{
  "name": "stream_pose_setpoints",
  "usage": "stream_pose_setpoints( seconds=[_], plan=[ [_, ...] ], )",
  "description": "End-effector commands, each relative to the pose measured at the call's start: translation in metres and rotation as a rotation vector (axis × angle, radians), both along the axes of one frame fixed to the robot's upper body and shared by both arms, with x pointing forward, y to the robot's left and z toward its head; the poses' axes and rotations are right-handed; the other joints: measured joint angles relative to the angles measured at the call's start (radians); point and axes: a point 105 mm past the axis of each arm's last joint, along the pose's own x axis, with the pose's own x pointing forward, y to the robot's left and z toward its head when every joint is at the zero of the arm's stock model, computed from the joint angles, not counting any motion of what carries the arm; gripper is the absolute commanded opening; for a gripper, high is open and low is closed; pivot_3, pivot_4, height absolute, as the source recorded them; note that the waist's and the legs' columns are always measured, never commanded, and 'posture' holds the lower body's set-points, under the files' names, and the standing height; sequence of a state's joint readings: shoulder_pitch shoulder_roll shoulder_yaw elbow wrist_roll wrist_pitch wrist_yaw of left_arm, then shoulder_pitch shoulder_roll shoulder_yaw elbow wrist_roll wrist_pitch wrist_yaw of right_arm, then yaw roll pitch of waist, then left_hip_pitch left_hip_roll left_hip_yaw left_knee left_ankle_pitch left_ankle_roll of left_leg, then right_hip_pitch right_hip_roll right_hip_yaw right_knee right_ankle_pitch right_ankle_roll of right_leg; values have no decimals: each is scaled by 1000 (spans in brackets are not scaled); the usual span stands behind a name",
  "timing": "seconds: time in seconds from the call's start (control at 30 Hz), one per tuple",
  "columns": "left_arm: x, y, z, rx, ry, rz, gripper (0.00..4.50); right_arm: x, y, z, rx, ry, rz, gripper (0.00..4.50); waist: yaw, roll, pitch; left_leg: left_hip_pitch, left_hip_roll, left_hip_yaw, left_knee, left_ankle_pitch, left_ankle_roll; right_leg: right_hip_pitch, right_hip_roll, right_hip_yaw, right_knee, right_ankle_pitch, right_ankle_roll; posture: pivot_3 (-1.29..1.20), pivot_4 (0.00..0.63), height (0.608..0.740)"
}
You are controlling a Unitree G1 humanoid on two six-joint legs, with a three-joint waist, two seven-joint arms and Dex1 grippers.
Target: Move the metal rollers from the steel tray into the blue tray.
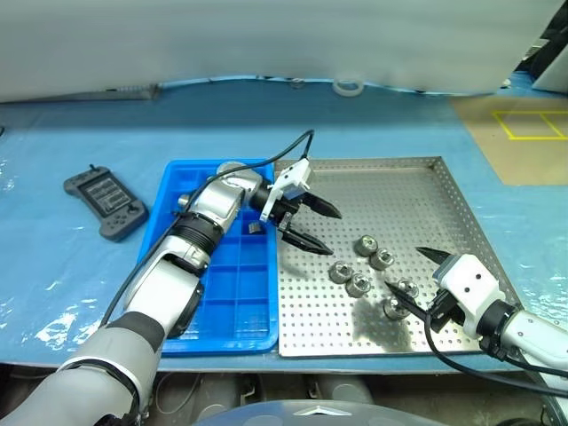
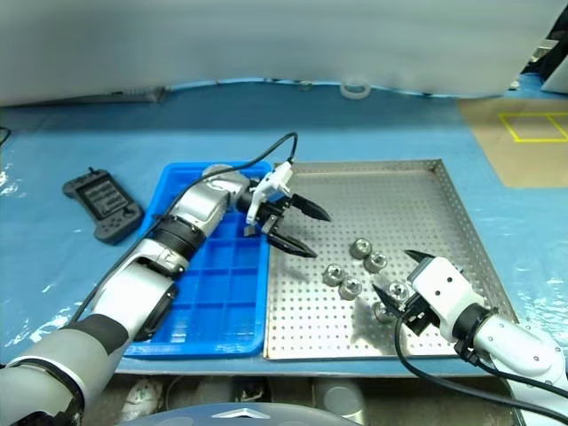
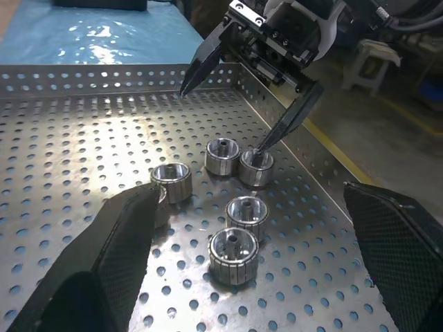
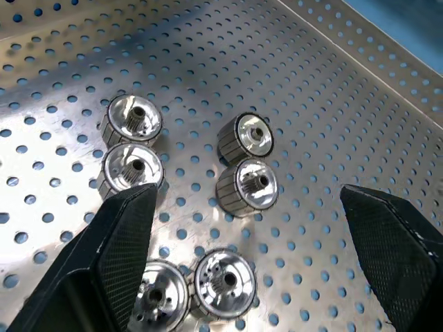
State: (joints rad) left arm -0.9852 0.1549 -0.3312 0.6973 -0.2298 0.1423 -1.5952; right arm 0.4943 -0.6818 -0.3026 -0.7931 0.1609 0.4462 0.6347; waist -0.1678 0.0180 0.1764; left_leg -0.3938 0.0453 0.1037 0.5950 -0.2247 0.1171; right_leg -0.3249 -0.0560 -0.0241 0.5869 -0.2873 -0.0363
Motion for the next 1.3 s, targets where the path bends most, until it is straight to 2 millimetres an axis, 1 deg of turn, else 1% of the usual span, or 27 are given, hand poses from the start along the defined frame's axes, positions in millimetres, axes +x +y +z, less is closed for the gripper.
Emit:
stream_pose_setpoints(
  seconds=[0.03,0.17,0.33,0.47,0.57,0.7,0.8,0.9,1.03,1.07,1.1,1.13,1.17,1.23,1.3],
  plan=[
    [-4,-9,-8,22,32,1,4450,-6,3,14,-30,-56,-20,4500,-24,0,0,0,0,0,0,0,0,0,0,0,0,0,0,-646,150,740],
    [-12,-14,-32,66,100,30,4450,-14,0,16,-36,-56,-69,4500,-82,0,0,0,0,0,0,0,0,1,0,-1,-3,0,0,-679,150,740],
    [-18,-3,-60,123,117,64,4450,-23,1,13,-35,-37,-99,4500,-165,-1,0,-1,0,0,0,-1,2,3,0,-2,-8,0,0,-697,150,740],
    [-17,8,-82,193,55,116,4450,-23,0,12,-37,-39,-108,4500,-221,-1,0,1,0,-2,0,-3,4,8,0,-4,-14,1,-1,-694,150,740],
    [-14,14,-88,225,16,137,4450,-22,-1,12,-39,-41,-113,4500,-253,-1,0,2,-2,-2,0,-4,5,11,-2,-5,-16,1,-1,-689,150,740],
    [-12,25,-94,272,-46,134,4450,-20,0,11,-41,-47,-111,4500,-283,-1,0,2,-3,-2,0,-5,7,11,-3,-5,-17,1,-1,-681,150,740],
    [-11,25,-101,292,-107,124,4450,-14,-1,12,-42,-63,-109,4500,-295,-2,0,2,-4,-2,0,-5,8,11,-4,-5,-17,1,-1,-673,150,740],
    [-9,17,-98,276,-98,137,3864,-11,0,12,-44,-70,-104,4500,-297,-2,0,3,-4,-2,0,-5,8,13,-4,-5,-17,1,-1,-662,150,740],
    [-2,6,-99,272,-152,175,2593,-8,-2,13,-47,-77,-102,4500,-299,-2,0,5,-4,-2,0,-6,9,15,-4,-5,-18,1,-1,-657,150,740],
    [-2,5,-99,270,-157,177,2402,-7,-2,13,-48,-80,-102,4500,-300,-2,0,5,-4,-2,0,-6,9,15,-4,-5,-18,1,-1,-657,150,740],
    [-2,6,-101,269,-147,174,2045,-6,-3,13,-49,-85,-102,4500,-301,-2,0,5,-4,-2,0,-6,9,16,-4,-5,-18,1,-1,-650,150,740],
    [-2,6,-102,268,-139,169,1805,-6,-3,14,-50,-87,-102,4500,-301,-2,0,6,-4,-2,0,-6,9,16,-4,-5,-18,1,-1,-650,150,740],
    [-3,8,-104,271,-143,159,1713,-5,-3,14,-50,-89,-101,4500,-301,-2,0,7,-4,-2,0,-6,9,17,-4,-5,-18,1,-1,-646,150,740],
    [3,11,-109,292,-168,207,1715,-3,-3,13,-51,-91,-100,4500,-301,-2,0,9,-4,-2,0,-6,9,20,-4,-5,-19,1,-1,-643,150,740],
    [5,16,-109,285,-163,214,1715,-2,-2,13,-49,-94,-97,4500,-302,-2,0,12,-4,-3,0,-8,7,23,-4,-5,-20,1,-1,-640,150,740]
  ],
)
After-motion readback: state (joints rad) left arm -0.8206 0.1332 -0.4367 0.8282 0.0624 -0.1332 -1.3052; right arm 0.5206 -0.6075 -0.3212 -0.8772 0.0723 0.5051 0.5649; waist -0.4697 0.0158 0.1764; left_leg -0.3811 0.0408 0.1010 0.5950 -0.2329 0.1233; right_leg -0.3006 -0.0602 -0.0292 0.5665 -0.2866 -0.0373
